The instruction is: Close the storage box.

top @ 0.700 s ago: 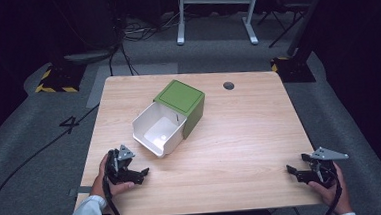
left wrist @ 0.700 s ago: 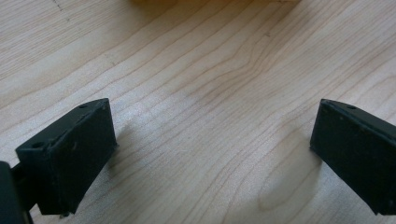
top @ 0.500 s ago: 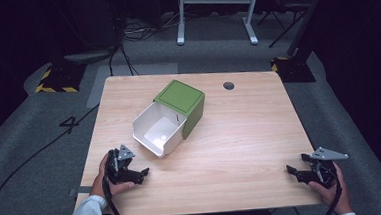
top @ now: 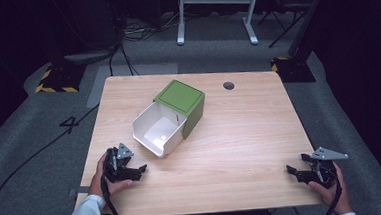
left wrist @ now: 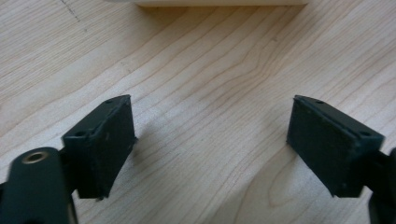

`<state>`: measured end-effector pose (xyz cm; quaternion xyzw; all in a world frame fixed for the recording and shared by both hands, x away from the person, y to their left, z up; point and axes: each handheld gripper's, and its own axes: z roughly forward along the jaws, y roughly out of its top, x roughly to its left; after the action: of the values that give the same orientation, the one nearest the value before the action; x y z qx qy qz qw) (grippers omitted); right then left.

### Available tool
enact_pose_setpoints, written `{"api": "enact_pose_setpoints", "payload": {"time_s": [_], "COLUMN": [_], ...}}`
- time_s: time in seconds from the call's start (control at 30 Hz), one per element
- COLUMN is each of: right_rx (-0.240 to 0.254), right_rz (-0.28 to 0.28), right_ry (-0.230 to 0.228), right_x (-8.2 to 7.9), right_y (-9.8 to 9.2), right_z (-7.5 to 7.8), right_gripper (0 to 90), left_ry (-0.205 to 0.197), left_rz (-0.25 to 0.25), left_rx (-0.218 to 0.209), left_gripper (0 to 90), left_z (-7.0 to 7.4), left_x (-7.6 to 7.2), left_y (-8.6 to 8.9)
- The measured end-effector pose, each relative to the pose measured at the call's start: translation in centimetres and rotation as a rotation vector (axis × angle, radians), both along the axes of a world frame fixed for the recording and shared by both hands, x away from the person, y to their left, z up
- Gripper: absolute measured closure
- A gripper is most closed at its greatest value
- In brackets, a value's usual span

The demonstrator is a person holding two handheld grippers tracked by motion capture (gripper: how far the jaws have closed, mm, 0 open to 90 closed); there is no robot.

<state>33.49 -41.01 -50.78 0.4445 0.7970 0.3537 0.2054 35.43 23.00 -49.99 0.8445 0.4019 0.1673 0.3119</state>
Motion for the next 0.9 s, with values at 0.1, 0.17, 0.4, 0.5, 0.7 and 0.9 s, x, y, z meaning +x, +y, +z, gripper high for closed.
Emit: {"api": "enact_pose_setpoints", "payload": {"time_s": [0.1, 0.17, 0.4, 0.5, 0.7, 0.9], "right_rx": [0.0, 0.0, 0.0, 0.0, 0.001, 0.001], "right_rz": [0.0, 0.0, 0.0, 0.0, 0.0, 0.0], "right_ry": [0.0, 0.0, 0.001, 0.001, 0.001, 0.001], "right_x": [0.0, 0.0, 0.0, 0.0, 0.0, 0.0], "right_y": [0.0, 0.0, 0.0, 0.0, 0.0, 0.0], "right_z": [0.0, 0.0, 0.0, 0.0, 0.0, 0.0], "right_gripper": [16.3, 16.3, 16.3, 16.3, 16.3, 16.3], "left_ry": [-0.015, -0.023, -0.058, -0.077, -0.091, -0.106], "left_rz": [0.0, 0.014, 0.037, 0.035, 0.042, 0.045], "left_rx": [-0.024, -0.042, -0.067, -0.065, -0.068, -0.079], "left_gripper": [17.9, 17.9, 18.0, 18.0, 17.9, 17.9], "left_z": [0.5, 0.7, 1.3, 1.8, 2.1, 2.5], "left_x": [0.0, 0.1, 0.2, 0.5, 0.6, 0.8], "left_y": [0.1, 0.3, 0.7, 0.4, 0.3, 0.3]}}
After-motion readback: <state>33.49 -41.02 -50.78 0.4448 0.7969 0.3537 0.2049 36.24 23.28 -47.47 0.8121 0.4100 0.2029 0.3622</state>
